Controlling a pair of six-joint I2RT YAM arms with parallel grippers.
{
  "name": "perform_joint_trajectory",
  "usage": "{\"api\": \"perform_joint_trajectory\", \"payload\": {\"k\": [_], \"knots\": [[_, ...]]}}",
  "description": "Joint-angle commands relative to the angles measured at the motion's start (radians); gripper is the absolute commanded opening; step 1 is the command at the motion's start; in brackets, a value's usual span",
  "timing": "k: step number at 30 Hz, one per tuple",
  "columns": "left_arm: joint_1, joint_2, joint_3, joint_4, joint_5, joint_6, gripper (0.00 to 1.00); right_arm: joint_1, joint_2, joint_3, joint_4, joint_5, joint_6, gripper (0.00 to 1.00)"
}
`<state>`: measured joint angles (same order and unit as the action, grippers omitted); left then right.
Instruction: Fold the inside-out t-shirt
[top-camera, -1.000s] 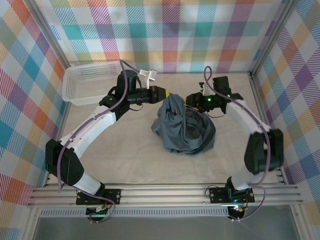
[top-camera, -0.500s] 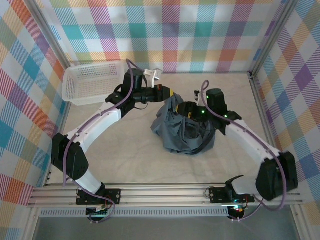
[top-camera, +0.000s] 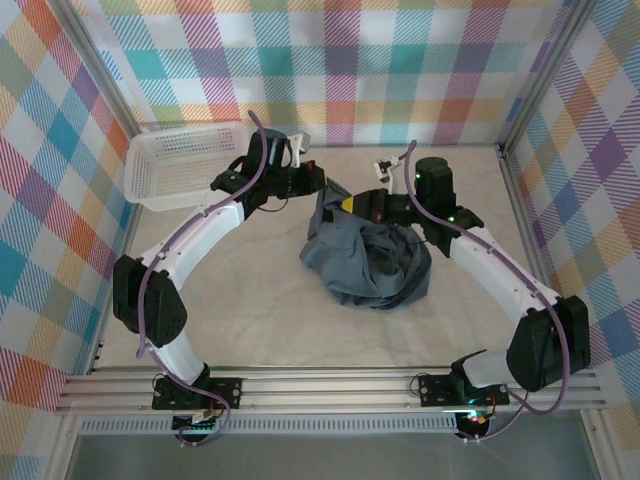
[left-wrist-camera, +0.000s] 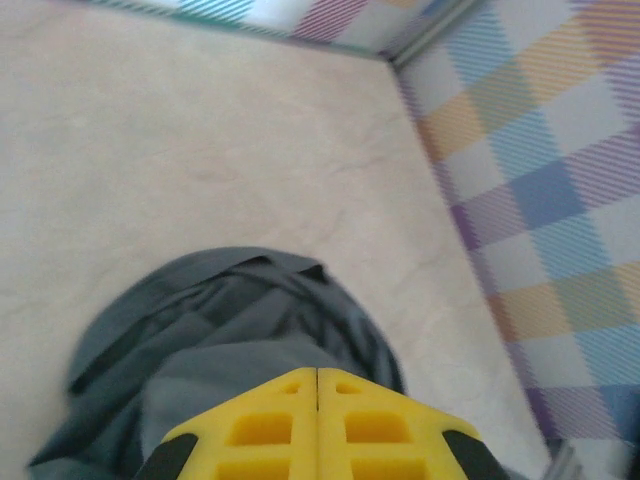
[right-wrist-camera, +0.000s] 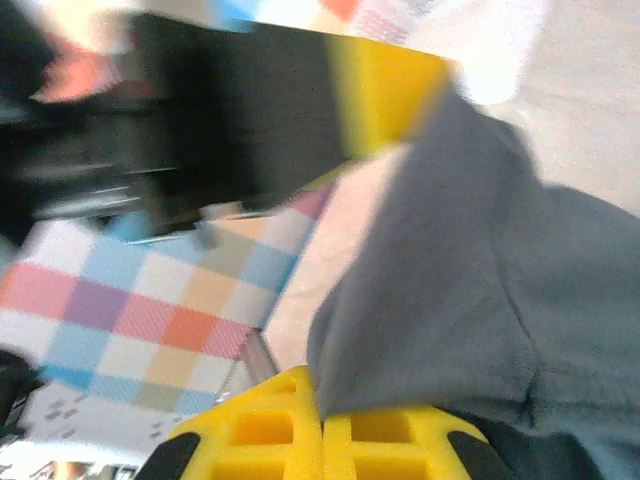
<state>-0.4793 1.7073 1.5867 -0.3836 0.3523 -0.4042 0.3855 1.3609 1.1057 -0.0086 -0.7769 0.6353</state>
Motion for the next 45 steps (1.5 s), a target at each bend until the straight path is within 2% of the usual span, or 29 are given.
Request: {"api": "perform_joint_trajectory", "payload": {"k": [1,2,6,9,14,17,21,24,27,30,32,35,39,42,43,45], "knots": [[0.014,-0.010,-0.002,-0.059,-0.046,0.067,0.00,-0.026,-0.010,-0.023,0.145,-0.172,0.040,0.00],[0.013,-0.019,-0.011,-0.053,-0.034,0.071,0.00,-0.033,-0.003,-0.022,0.157,-0.192,0.045,0.00],[0.016,-0.092,-0.061,-0.051,0.002,0.089,0.34,-0.051,0.029,-0.020,0.201,-0.218,0.061,0.00],[0.017,-0.180,-0.120,-0.057,0.001,0.096,0.46,-0.063,0.052,-0.004,0.182,-0.236,0.047,0.00],[0.015,-0.309,-0.245,-0.002,0.166,0.137,0.52,-0.071,0.073,0.017,0.167,-0.248,0.036,0.00],[0.009,-0.324,-0.279,0.027,0.209,0.154,0.52,-0.072,0.084,0.036,0.164,-0.274,0.036,0.00],[-0.022,-0.277,-0.256,0.092,0.278,0.184,0.53,-0.071,0.083,0.048,0.160,-0.301,0.042,0.00],[-0.050,-0.198,-0.169,0.064,0.317,0.244,0.54,-0.071,0.082,0.045,0.177,-0.319,0.061,0.00],[-0.068,-0.128,-0.093,0.023,0.299,0.291,0.54,-0.071,0.076,0.048,0.171,-0.328,0.063,0.00],[-0.068,-0.104,-0.068,0.026,0.238,0.298,0.51,-0.071,0.065,0.050,0.139,-0.312,0.045,0.00],[-0.068,-0.114,-0.076,0.050,0.214,0.292,0.37,-0.070,0.058,0.049,0.109,-0.295,0.030,0.00],[-0.068,-0.152,-0.099,0.092,0.187,0.268,0.00,-0.074,0.065,0.052,0.048,-0.258,-0.006,0.00],[-0.063,-0.199,-0.077,0.013,0.159,0.200,0.00,-0.119,0.116,0.078,-0.143,-0.089,-0.145,0.00],[-0.063,-0.203,-0.004,-0.076,0.204,0.089,0.00,-0.134,0.206,0.146,-0.324,0.160,-0.273,0.11],[-0.065,-0.203,0.014,-0.088,0.214,0.043,0.00,-0.134,0.235,0.165,-0.349,0.185,-0.301,0.13],[-0.065,-0.198,0.048,-0.136,0.200,-0.022,0.00,-0.134,0.268,0.213,-0.384,0.157,-0.309,0.18]]}}
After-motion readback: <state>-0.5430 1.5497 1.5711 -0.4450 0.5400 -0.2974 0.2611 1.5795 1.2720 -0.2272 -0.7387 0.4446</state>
